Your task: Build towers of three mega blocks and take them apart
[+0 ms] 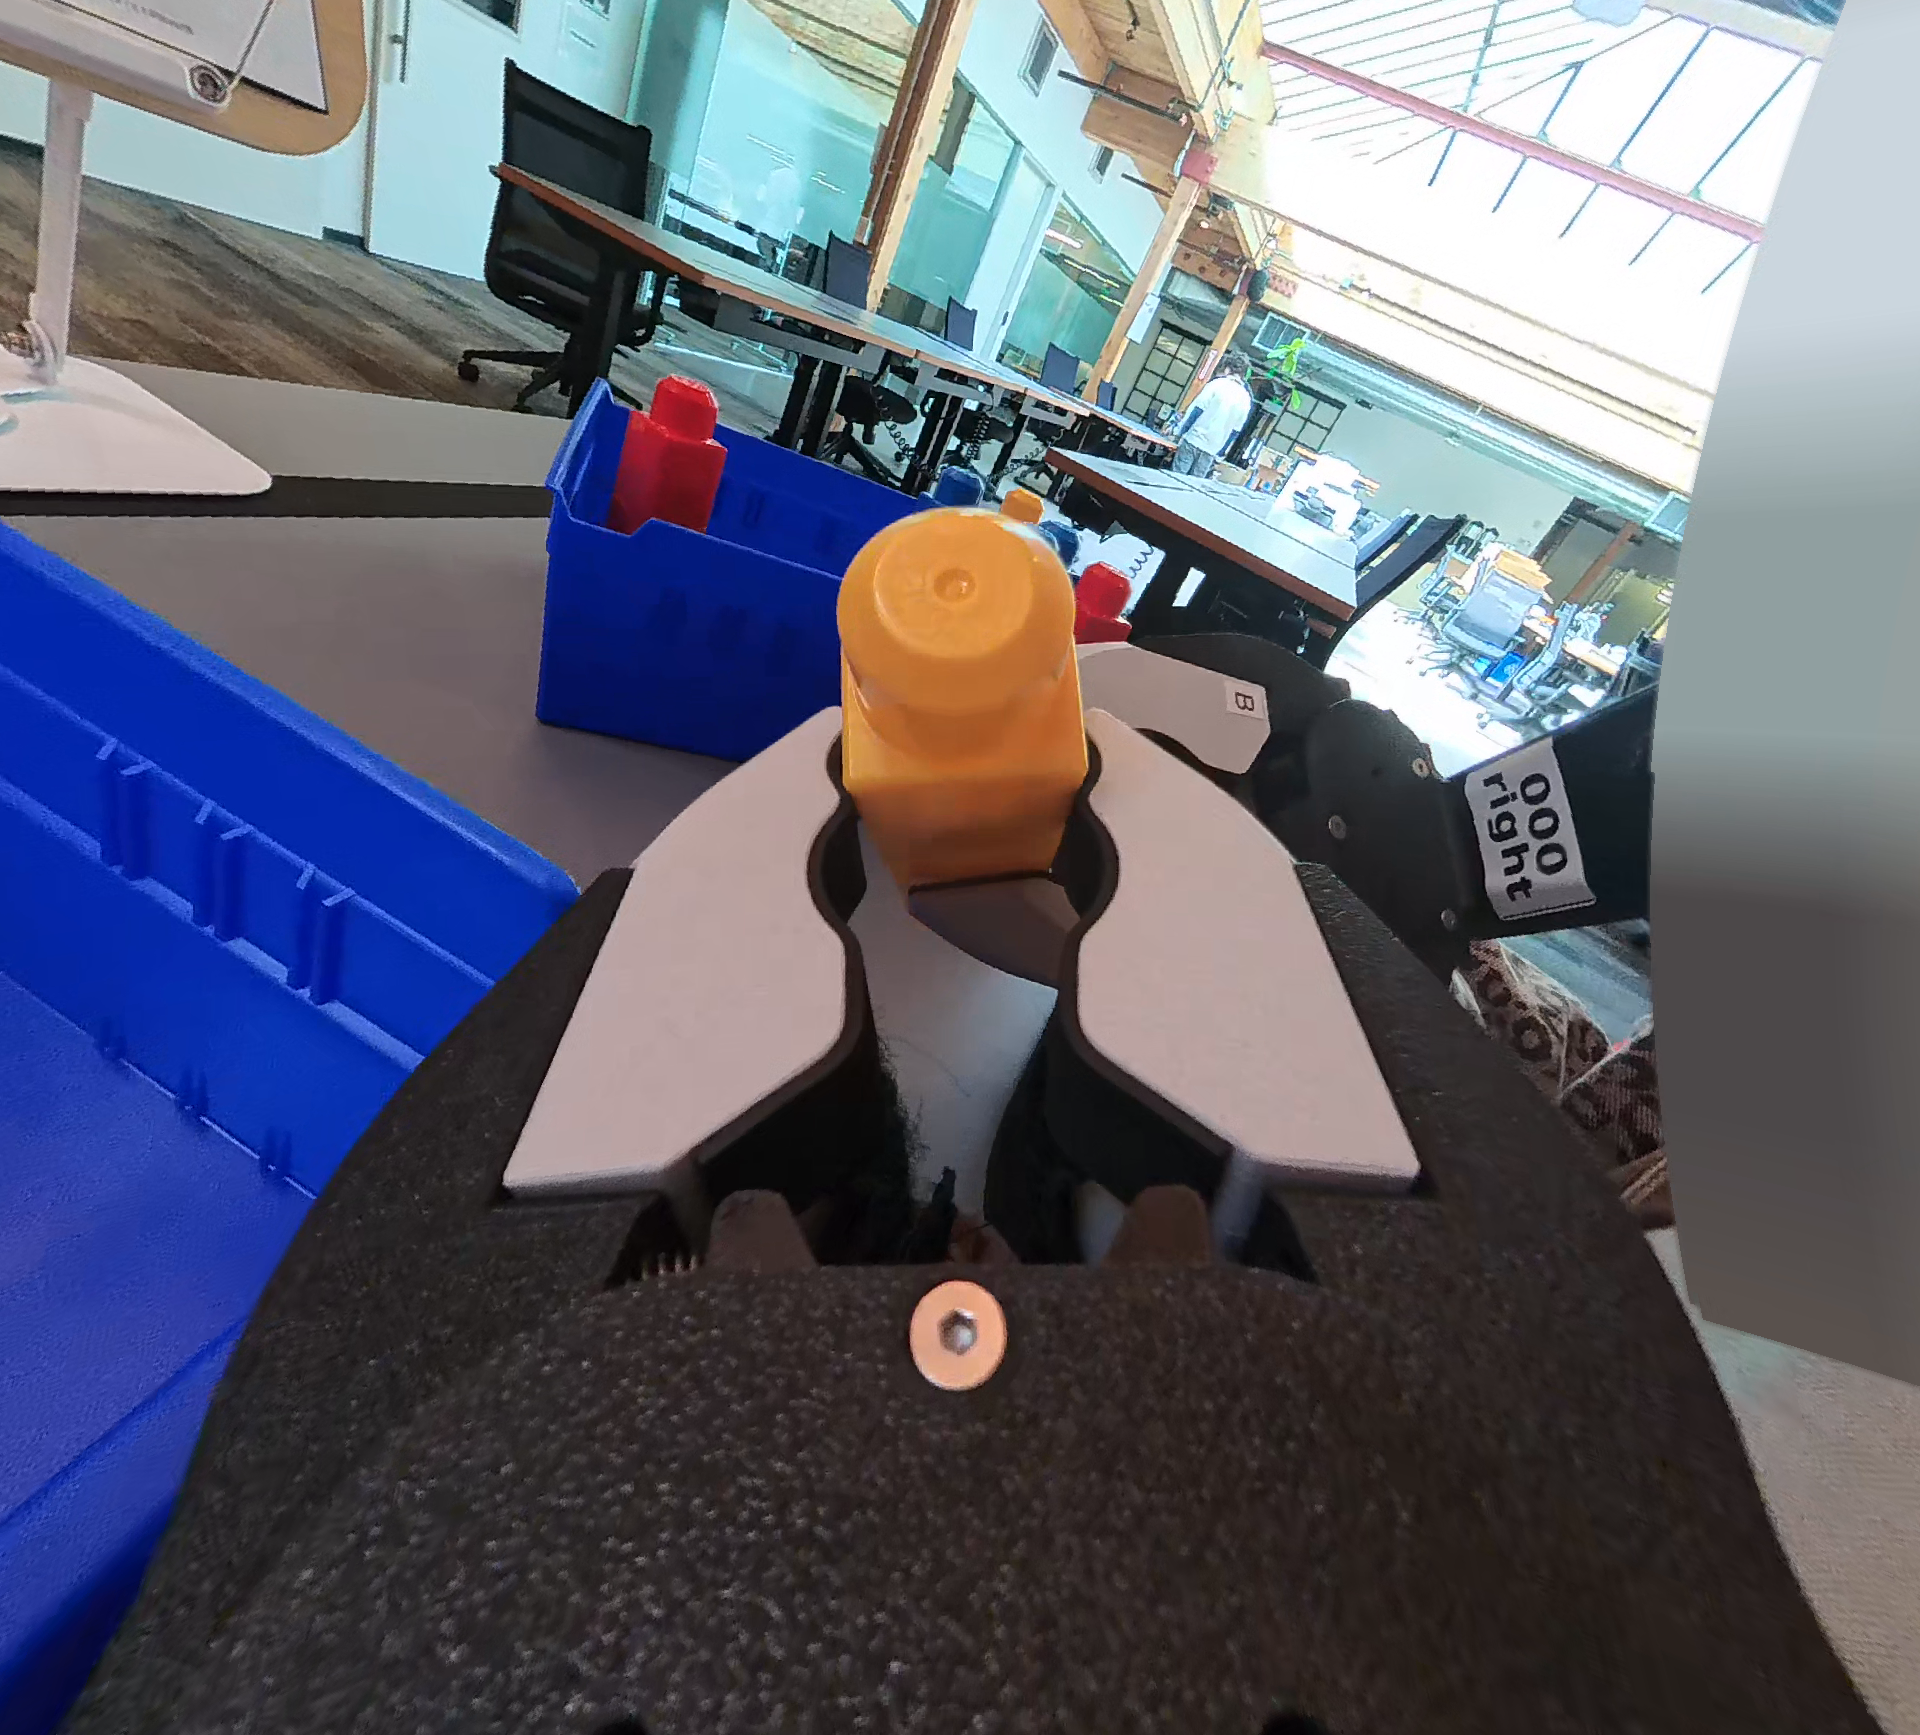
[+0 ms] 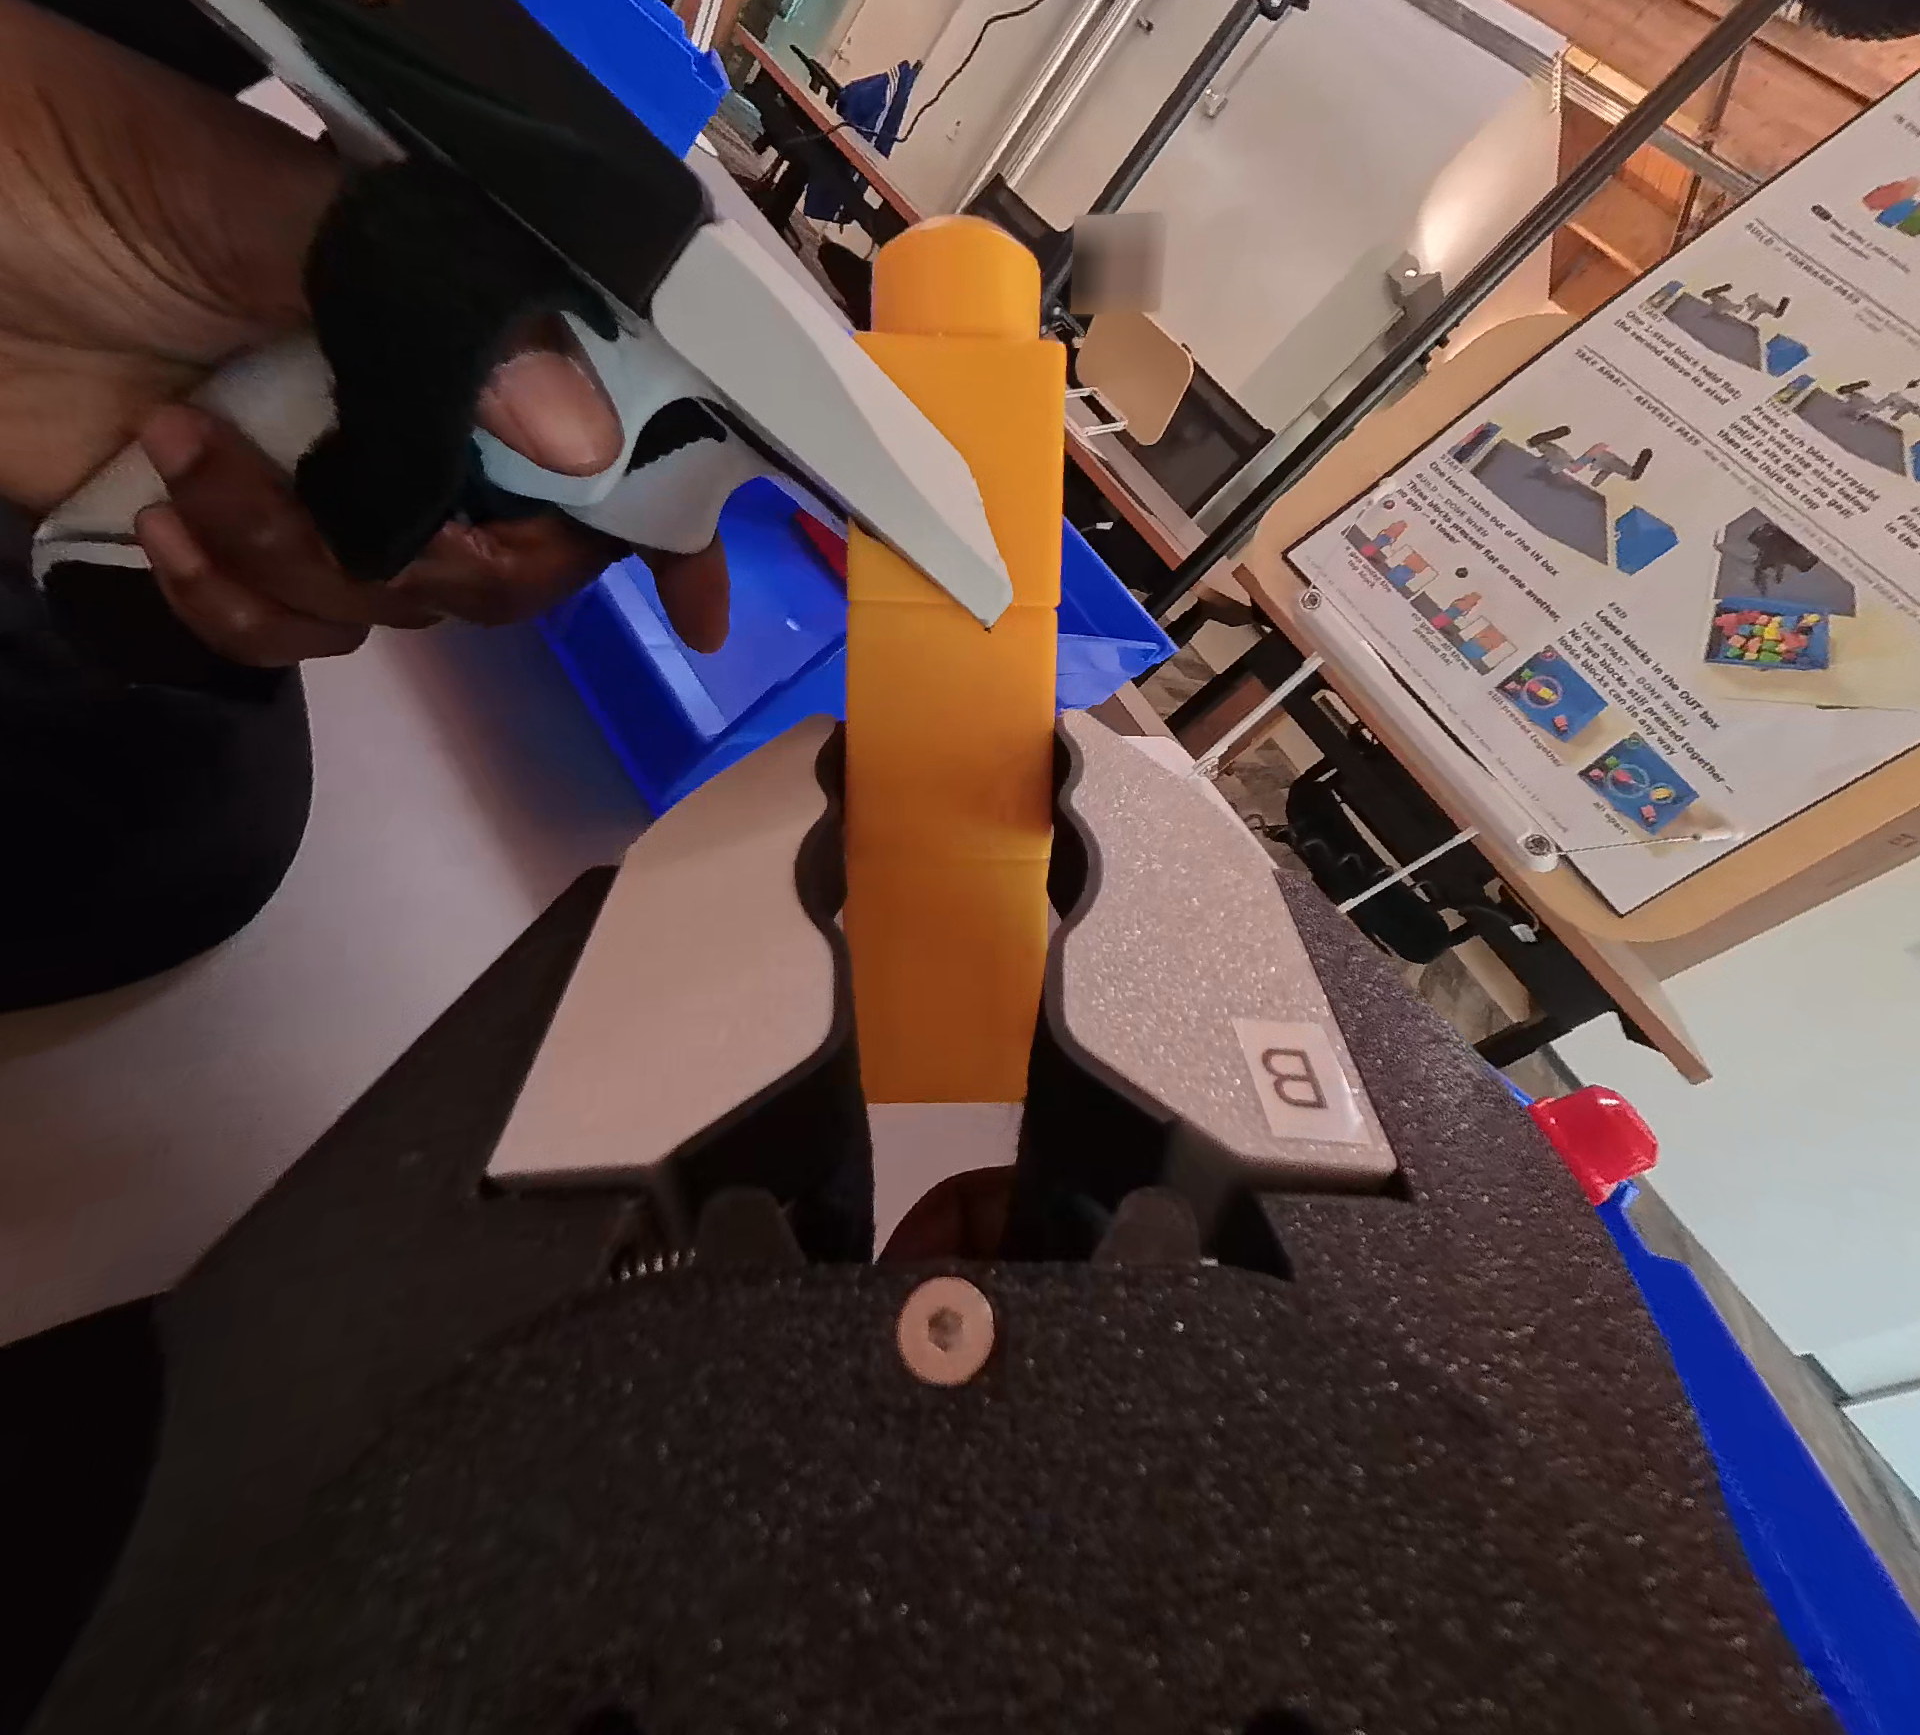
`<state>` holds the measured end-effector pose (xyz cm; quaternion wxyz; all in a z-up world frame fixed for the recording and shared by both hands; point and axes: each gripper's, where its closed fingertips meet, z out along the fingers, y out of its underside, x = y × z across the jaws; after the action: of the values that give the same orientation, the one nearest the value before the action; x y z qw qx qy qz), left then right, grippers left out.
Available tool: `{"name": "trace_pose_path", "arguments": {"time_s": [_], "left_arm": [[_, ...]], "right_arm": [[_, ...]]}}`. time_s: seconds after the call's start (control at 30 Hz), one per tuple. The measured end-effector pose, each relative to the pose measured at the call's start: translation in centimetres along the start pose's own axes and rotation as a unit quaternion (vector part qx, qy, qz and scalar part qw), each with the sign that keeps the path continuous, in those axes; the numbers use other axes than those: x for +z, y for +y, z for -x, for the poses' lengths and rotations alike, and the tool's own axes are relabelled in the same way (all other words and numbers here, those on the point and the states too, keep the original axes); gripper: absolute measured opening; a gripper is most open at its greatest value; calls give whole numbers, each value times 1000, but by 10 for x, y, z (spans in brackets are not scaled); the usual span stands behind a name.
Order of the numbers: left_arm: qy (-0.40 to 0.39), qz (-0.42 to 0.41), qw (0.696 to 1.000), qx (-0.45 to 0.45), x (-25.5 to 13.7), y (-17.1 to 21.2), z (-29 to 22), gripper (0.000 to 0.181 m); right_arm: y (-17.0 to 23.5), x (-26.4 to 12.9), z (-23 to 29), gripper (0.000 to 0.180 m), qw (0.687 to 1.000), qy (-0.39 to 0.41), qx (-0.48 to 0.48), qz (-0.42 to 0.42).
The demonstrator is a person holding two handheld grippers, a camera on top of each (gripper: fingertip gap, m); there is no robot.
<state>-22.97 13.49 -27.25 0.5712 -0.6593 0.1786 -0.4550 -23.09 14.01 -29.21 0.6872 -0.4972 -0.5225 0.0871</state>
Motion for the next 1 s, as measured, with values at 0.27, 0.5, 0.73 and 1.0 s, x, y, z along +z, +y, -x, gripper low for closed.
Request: {"name": "trace_pose_path", "arguments": {"time_s": [0.27, 0.5, 0.73, 1.0], "left_arm": [[16, 2, 999, 30, -2, -2, -6, 37], [34, 7, 998, 48, -5, -3, -11, 37], [25, 7, 999, 34, -1, -5, -5, 49], [8, -8, 1000, 21, 15, 5, -8, 38]], "right_arm": [[-6, -3, -1, 35, 999, 18, -31, -13], [-12, -5, -1, 36, 998, 31, -57, -26], [-11, 0, -3, 36, 999, 3, 37, -28], [-13, -1, -9, 36, 989, -13, 136, -51]]}}
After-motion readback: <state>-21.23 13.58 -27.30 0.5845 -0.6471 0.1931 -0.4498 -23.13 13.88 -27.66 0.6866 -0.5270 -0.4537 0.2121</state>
